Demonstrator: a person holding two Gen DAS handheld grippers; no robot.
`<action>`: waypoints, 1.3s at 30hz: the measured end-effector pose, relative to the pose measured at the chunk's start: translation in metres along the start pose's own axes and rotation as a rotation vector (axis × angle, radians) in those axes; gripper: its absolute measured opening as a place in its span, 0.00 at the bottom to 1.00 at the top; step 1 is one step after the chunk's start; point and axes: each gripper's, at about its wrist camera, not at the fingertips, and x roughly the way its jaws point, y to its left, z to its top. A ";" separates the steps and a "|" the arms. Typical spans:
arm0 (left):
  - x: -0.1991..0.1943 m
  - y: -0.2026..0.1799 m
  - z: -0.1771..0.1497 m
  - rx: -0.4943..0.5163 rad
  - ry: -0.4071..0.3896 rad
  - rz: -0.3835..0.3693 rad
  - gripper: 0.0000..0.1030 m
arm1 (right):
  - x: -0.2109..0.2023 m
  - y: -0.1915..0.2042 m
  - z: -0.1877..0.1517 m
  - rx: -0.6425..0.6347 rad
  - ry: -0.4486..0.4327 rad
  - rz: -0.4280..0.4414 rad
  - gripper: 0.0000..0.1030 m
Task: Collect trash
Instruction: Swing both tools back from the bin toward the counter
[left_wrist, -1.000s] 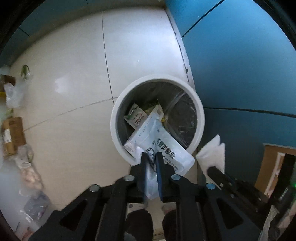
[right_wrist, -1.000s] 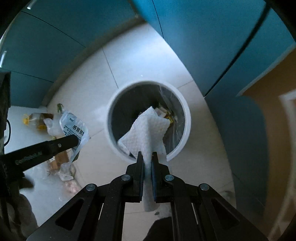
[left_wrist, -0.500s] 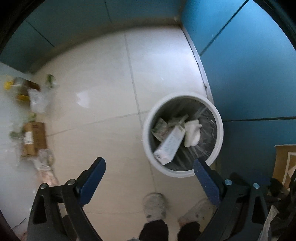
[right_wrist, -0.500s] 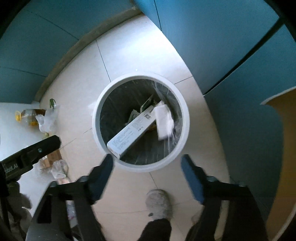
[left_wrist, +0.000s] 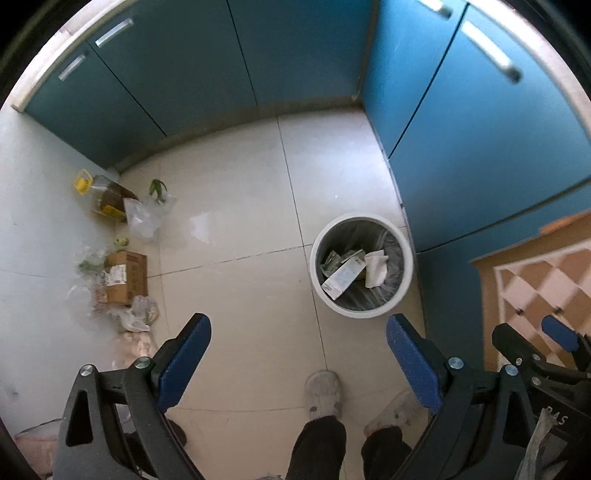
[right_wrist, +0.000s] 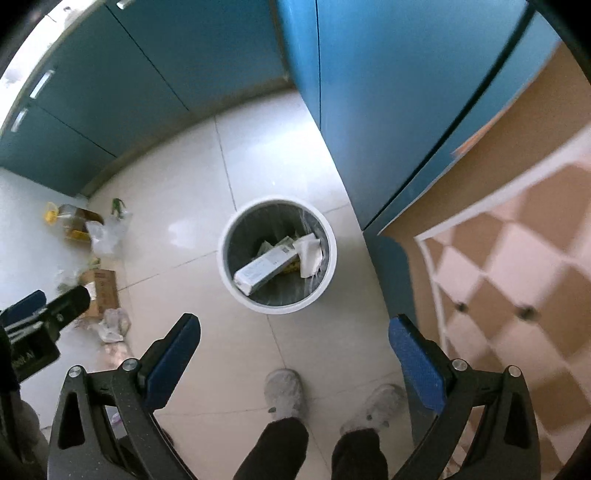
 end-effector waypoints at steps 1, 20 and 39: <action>-0.014 -0.001 -0.003 0.003 -0.011 0.001 0.94 | -0.019 0.001 -0.003 -0.007 -0.010 0.005 1.00; -0.241 -0.038 -0.087 0.052 -0.175 -0.015 0.94 | -0.299 -0.016 -0.093 -0.065 -0.206 0.111 1.00; -0.246 -0.342 -0.181 0.620 -0.048 -0.155 0.94 | -0.364 -0.328 -0.262 0.567 -0.211 0.017 0.99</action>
